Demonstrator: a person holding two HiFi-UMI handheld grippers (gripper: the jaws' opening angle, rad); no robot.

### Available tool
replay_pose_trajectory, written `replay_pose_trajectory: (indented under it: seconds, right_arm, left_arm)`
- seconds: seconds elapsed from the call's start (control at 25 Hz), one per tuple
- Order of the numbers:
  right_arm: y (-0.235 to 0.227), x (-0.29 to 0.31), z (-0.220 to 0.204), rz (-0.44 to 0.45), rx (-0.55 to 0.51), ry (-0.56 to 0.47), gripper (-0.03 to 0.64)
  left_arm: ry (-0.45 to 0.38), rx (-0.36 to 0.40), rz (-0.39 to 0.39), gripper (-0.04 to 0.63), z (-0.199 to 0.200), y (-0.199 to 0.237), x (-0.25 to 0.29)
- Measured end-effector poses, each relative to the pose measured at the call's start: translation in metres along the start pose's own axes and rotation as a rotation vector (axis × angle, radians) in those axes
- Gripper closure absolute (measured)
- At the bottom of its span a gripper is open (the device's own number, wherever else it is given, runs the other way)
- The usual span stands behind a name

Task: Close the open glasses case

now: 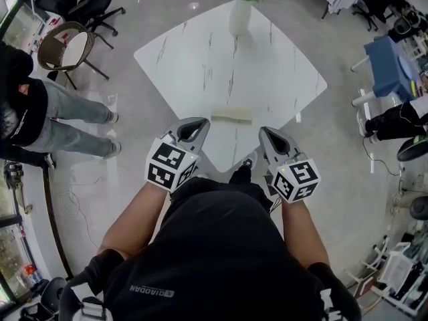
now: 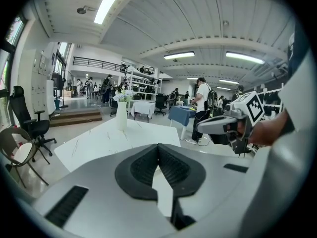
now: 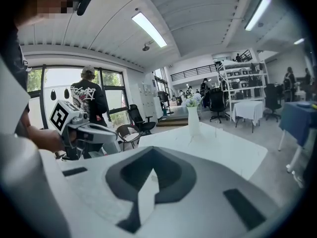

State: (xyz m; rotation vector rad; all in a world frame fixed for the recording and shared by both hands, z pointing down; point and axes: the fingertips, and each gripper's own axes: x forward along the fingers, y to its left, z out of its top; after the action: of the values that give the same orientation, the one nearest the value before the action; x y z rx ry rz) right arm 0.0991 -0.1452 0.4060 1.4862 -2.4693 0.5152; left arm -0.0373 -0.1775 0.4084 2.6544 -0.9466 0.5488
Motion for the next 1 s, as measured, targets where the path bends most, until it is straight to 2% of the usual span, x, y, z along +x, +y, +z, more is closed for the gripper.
replay_pose_trajectory:
  seconds: [1.0]
  right_arm:
    - [0.01, 0.006, -0.001, 0.019, -0.047, 0.023, 0.615]
  left_arm:
    - [-0.024, 0.007, 0.008, 0.592, 0.004, 0.002, -0.005]
